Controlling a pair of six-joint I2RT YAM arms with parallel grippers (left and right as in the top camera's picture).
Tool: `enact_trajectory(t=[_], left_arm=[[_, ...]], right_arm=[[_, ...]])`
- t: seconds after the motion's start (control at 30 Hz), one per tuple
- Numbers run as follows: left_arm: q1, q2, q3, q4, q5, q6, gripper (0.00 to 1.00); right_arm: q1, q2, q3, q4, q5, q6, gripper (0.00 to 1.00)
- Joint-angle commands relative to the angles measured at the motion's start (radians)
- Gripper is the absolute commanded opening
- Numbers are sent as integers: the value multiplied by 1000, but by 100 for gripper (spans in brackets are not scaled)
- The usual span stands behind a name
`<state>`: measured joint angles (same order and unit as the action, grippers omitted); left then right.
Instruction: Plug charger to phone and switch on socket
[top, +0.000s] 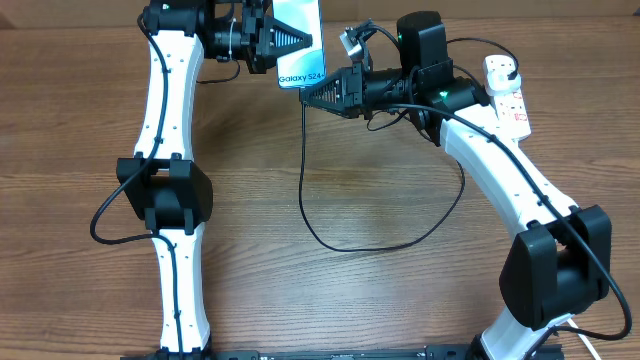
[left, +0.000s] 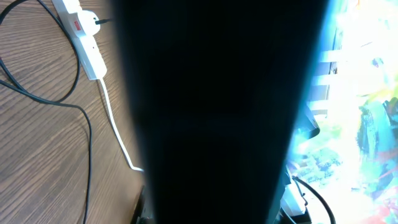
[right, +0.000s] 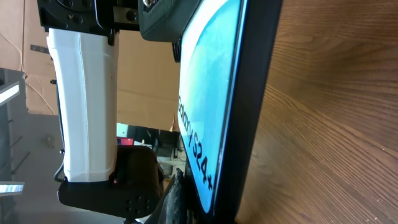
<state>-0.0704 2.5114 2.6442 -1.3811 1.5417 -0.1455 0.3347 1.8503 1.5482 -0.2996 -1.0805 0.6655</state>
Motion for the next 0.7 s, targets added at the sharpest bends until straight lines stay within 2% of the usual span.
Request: enact_trajectory(t=[0.0,0.07,0.17,0.3,0.57,0.67], left_arm=[[-53,-15,15,-21,19,57,4],[-53,-15,15,-21,19,57,4],[-53,-15,15,-21,19,57,4],[-53,-15,15,-21,19,57,4],[-53,-15,15,-21,19,57,4],[-51,-15,15,-17,17,57,4]], right_arm=[[-40,-7,30,56,122,-7,4],[-40,-7,30,56,122,-7,12],[-40,-7,30,56,122,-7,13],[-40,-7,30,56,132,-6,4],[-40,-7,30,62,164,12,4],[-40,-7,30,58,163,12,24]])
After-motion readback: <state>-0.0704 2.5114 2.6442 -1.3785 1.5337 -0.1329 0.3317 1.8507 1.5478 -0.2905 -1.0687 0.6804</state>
